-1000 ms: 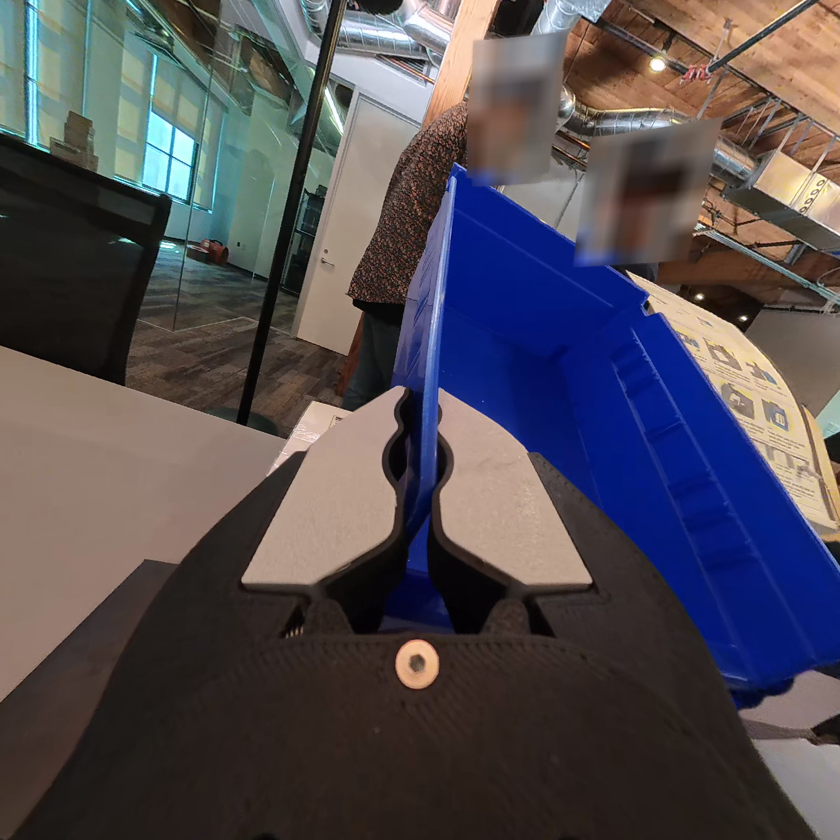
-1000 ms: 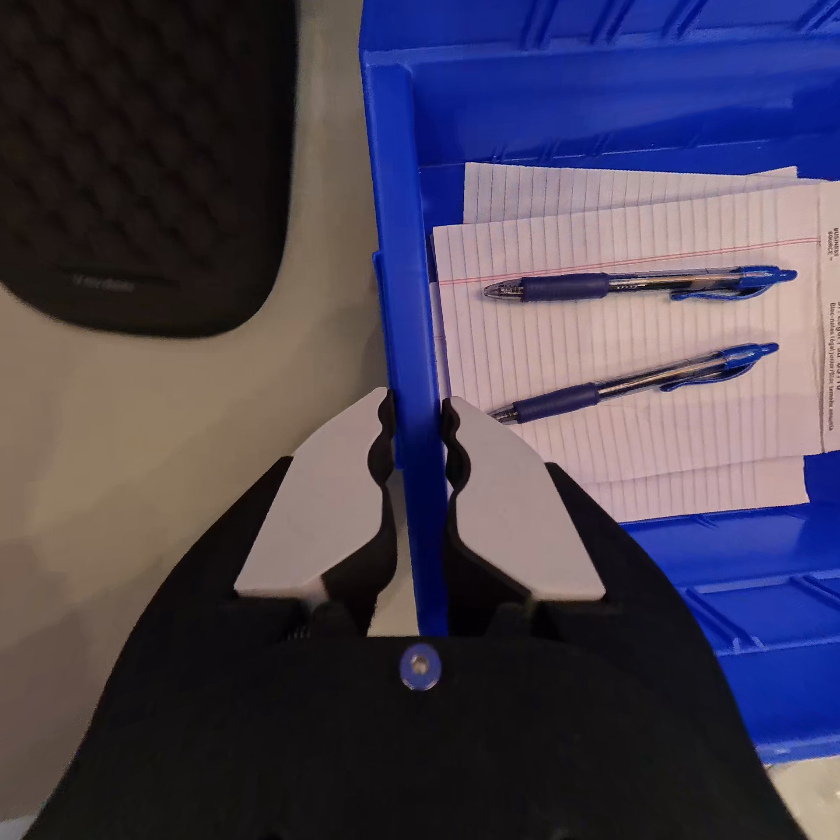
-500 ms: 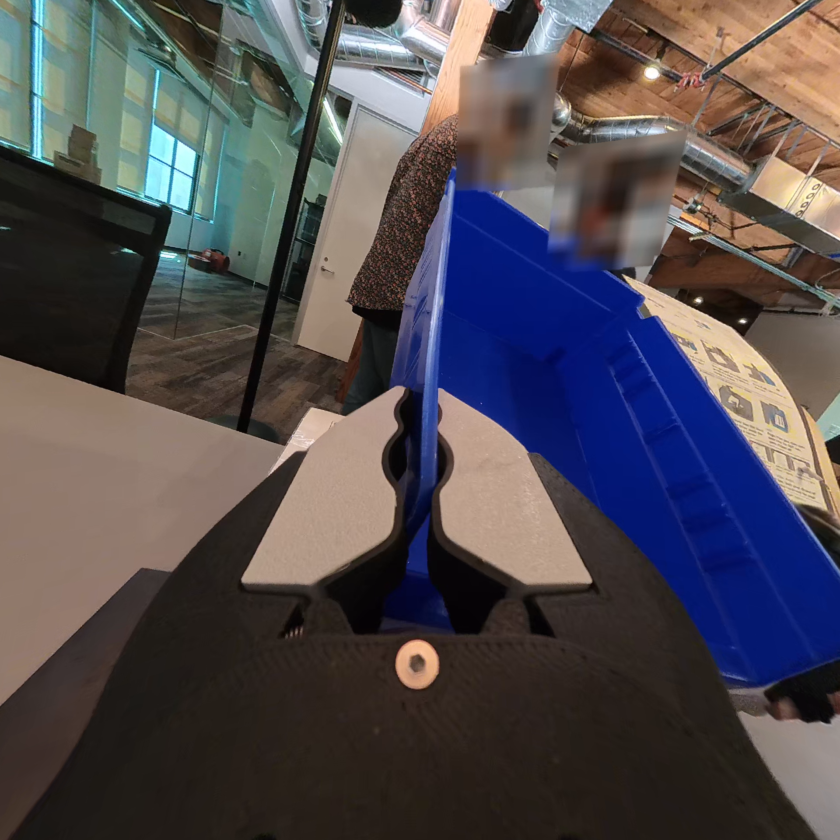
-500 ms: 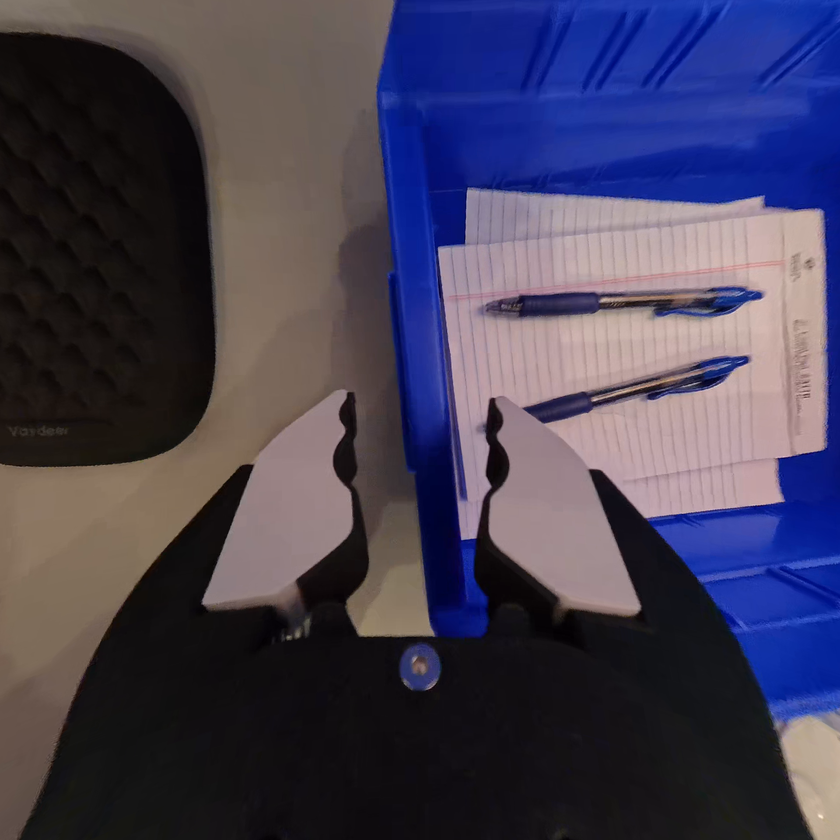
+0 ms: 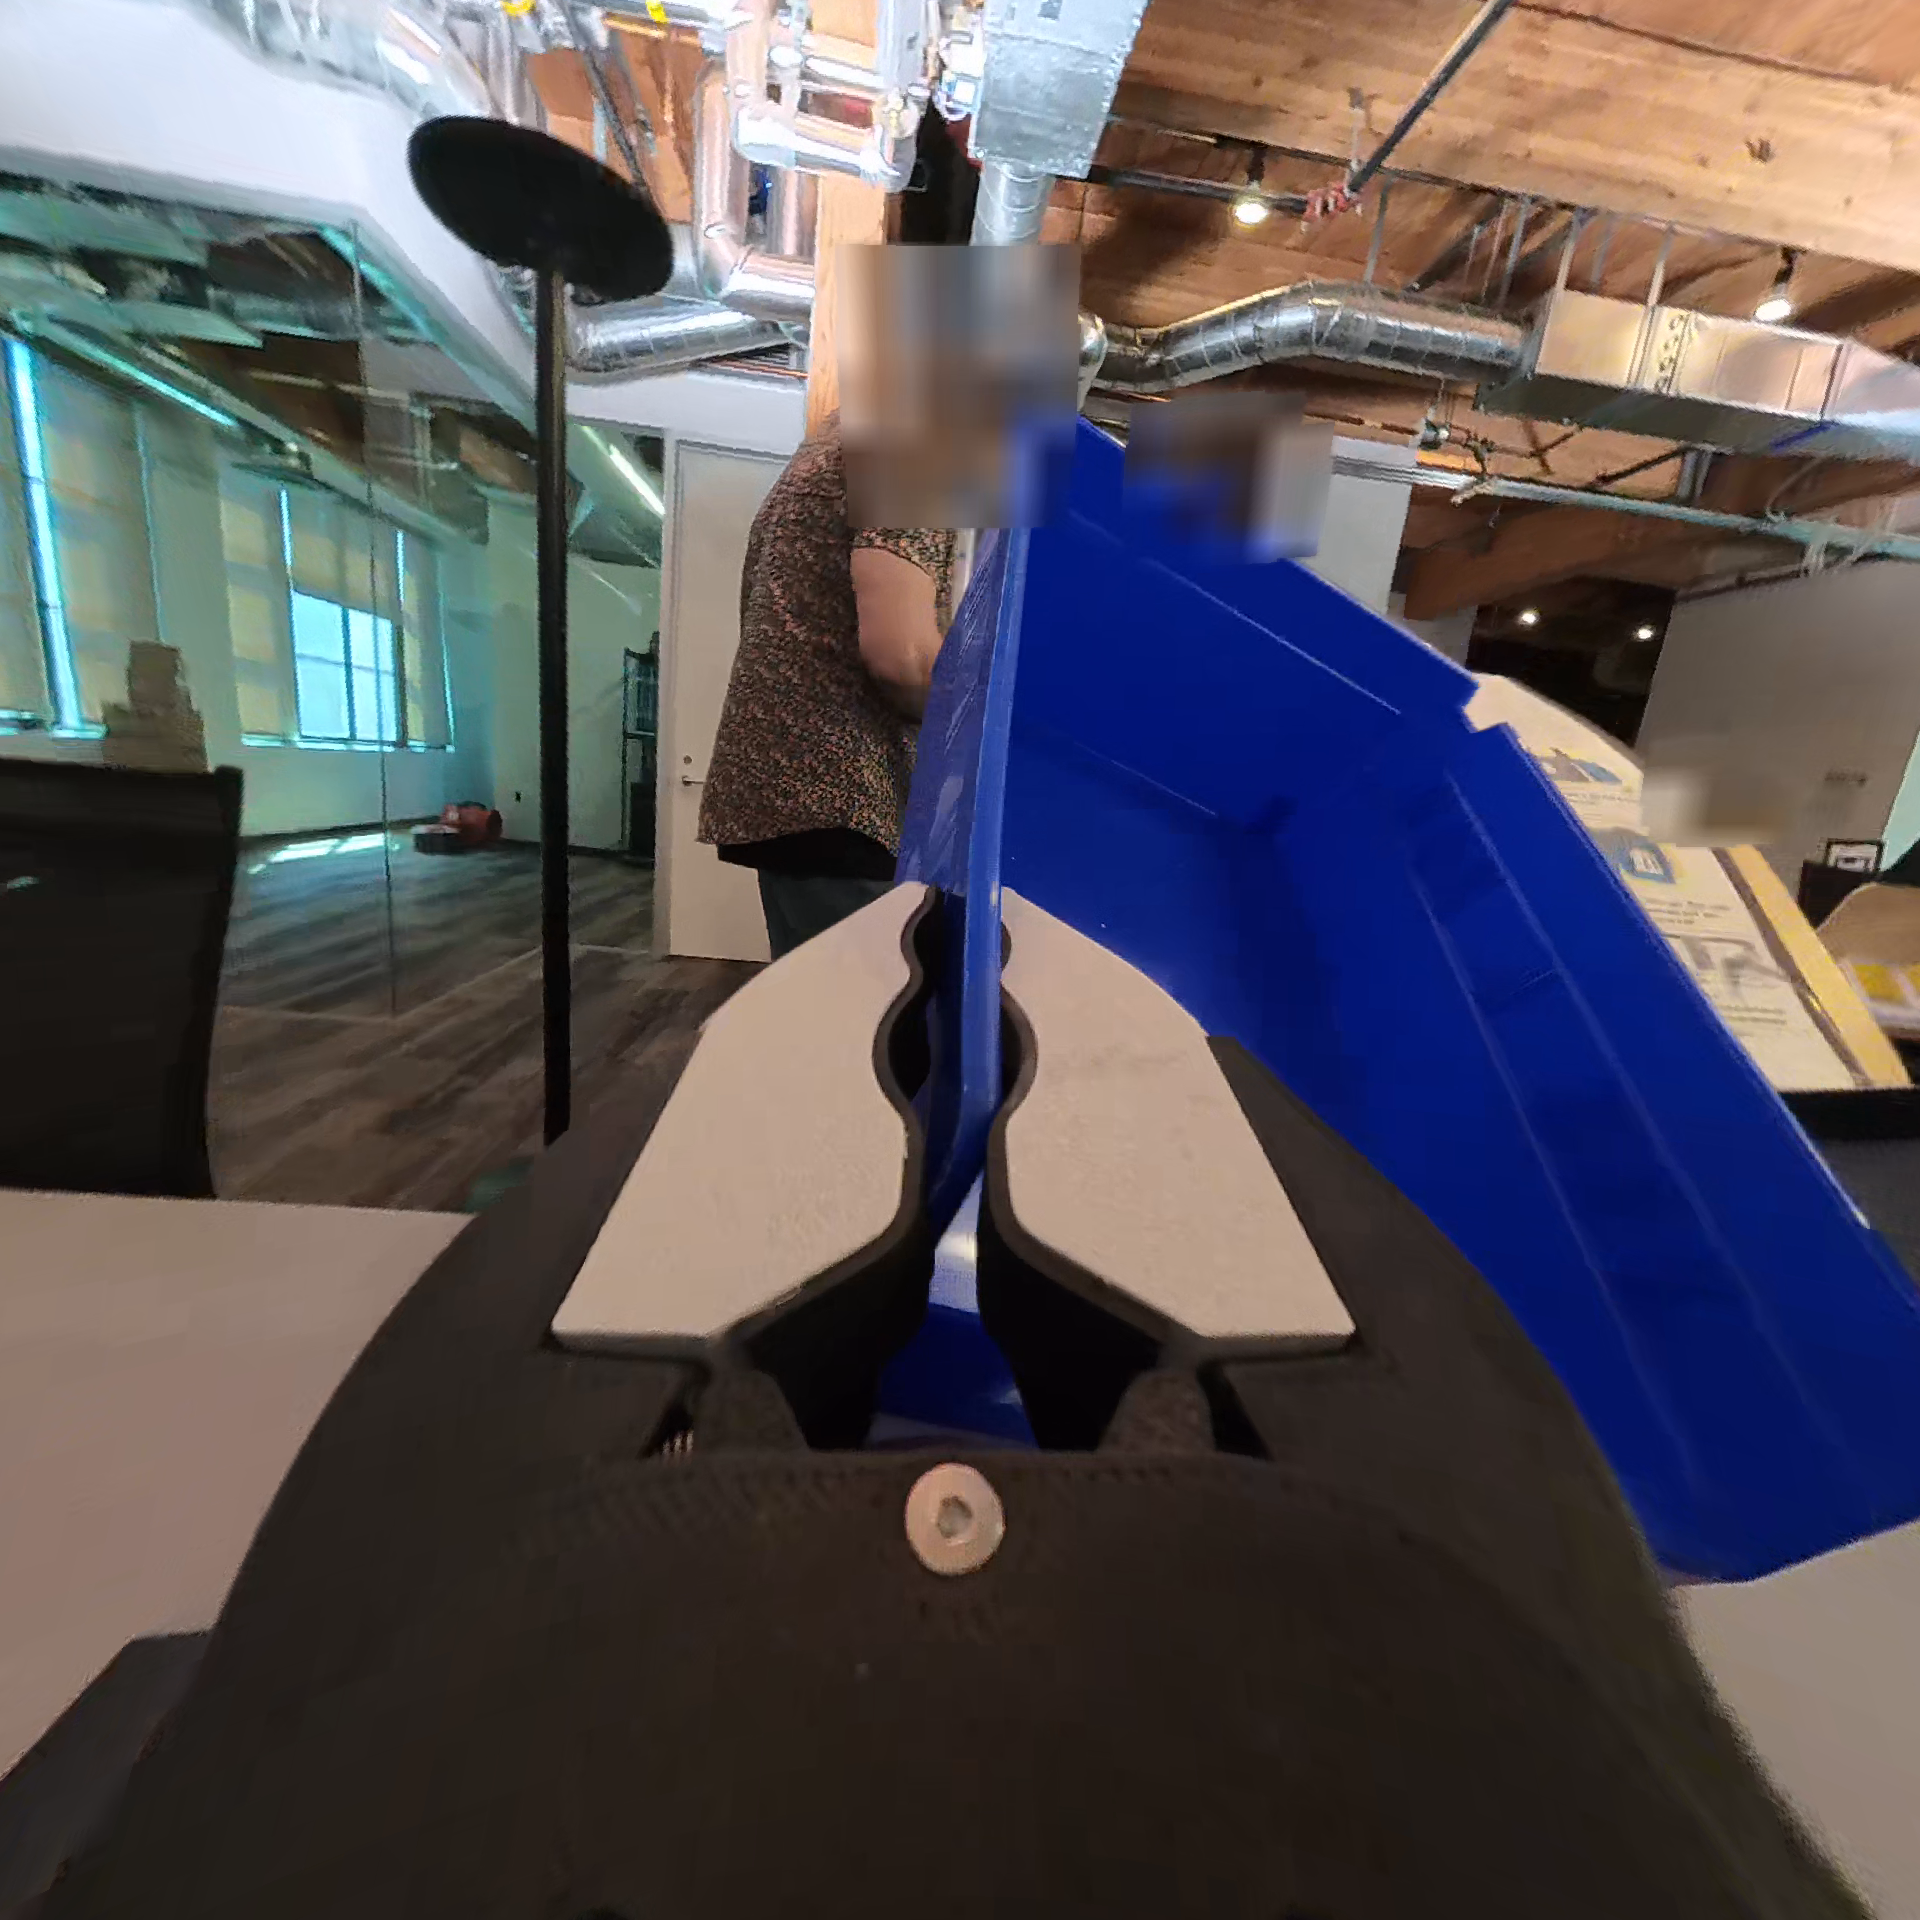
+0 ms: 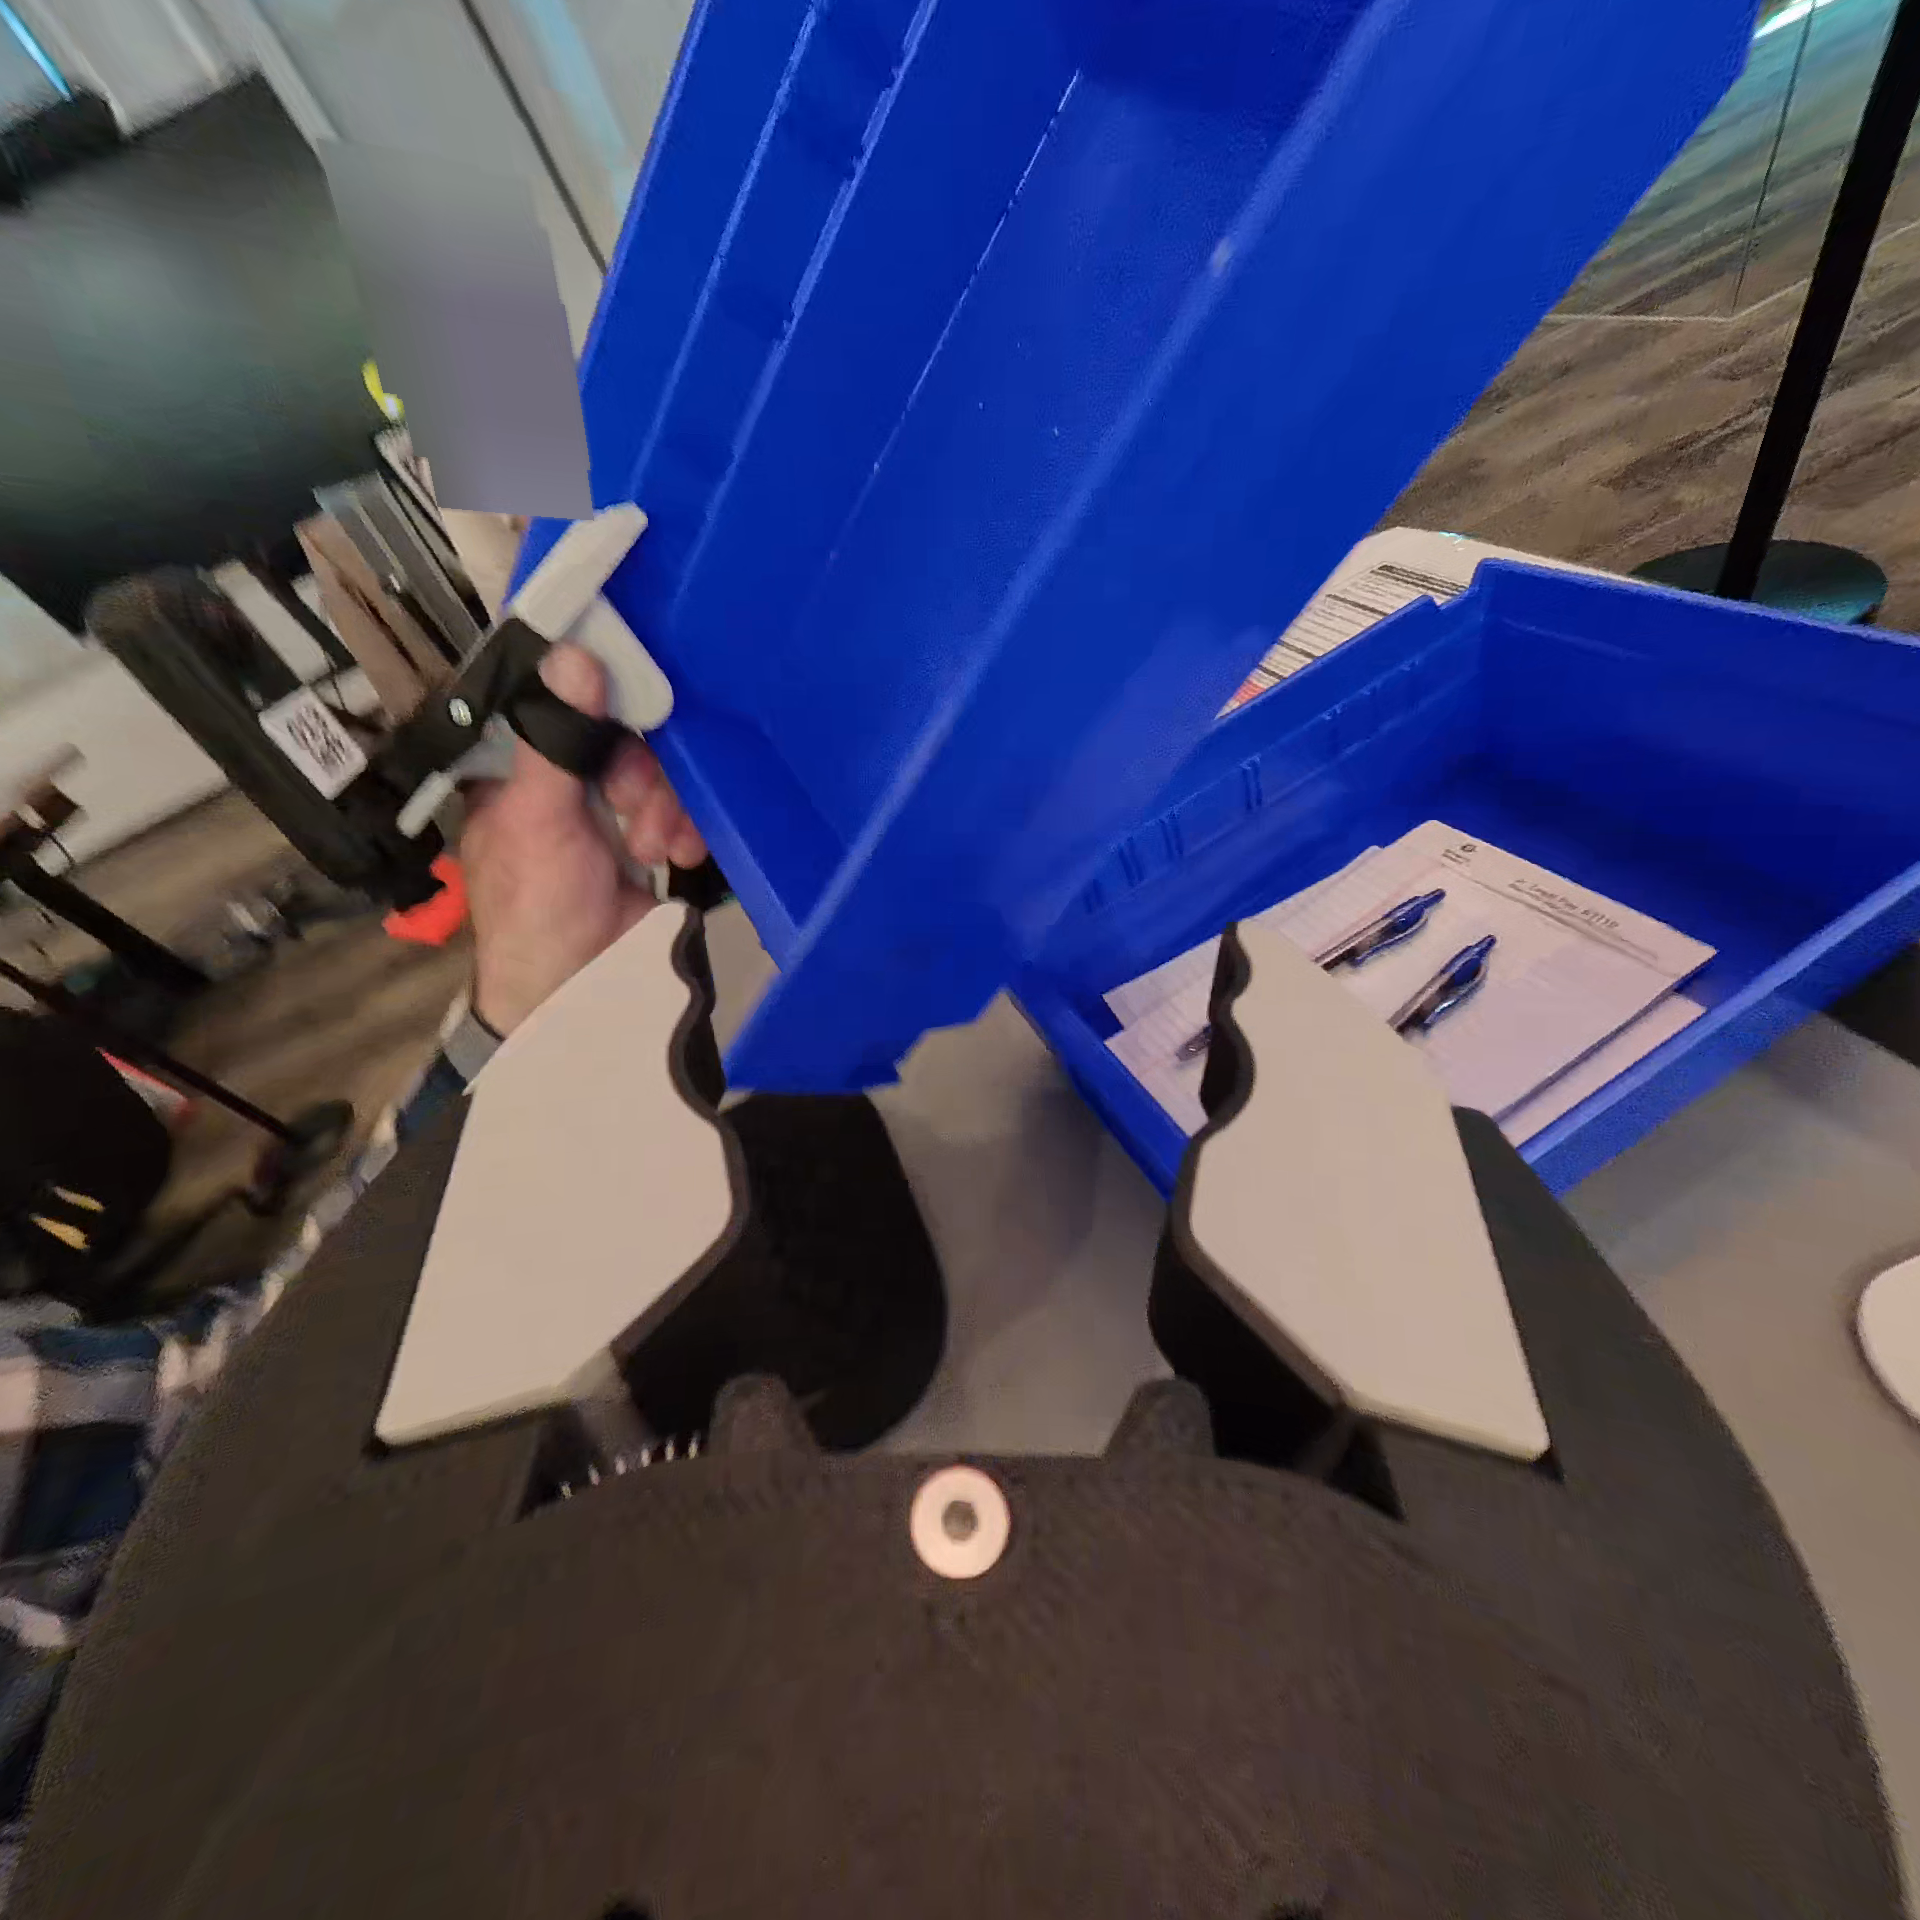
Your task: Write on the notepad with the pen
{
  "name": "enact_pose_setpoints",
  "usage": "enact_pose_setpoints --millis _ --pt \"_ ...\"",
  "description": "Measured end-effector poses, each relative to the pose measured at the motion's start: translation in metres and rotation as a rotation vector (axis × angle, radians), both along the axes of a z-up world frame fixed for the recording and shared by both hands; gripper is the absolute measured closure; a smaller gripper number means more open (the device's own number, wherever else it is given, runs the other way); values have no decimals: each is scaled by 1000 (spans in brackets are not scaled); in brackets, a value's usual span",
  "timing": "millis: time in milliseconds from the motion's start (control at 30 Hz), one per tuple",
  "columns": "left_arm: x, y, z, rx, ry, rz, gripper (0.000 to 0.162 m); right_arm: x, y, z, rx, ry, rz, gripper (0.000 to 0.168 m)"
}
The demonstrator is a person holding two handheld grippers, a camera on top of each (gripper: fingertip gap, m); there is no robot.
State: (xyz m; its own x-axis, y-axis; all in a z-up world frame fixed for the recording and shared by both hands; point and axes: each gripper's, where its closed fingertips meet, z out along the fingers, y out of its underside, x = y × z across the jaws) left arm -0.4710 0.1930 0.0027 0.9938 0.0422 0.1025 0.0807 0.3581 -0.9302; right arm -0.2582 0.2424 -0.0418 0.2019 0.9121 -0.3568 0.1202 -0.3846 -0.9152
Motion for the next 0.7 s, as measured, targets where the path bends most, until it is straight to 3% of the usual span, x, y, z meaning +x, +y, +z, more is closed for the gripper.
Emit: enact_pose_setpoints --millis 200,267,367,533,700 --pt "93 5 20 11 210 -28 158 28 12 -6 -146 81 -78 82" --pt "122 3 24 30 262 -42 158 42 22 -16 -158 67 -127 93" --pt "152 -2 28 49 298 -49 158 68 33 -24 -194 95 -167 121" --pt "204 -11 28 103 391 -56 156 105 45 -34 -211 84 -238 144" --pt "266 -17 25 131 425 -186 137 148 59 -44 -219 16 -320 162"
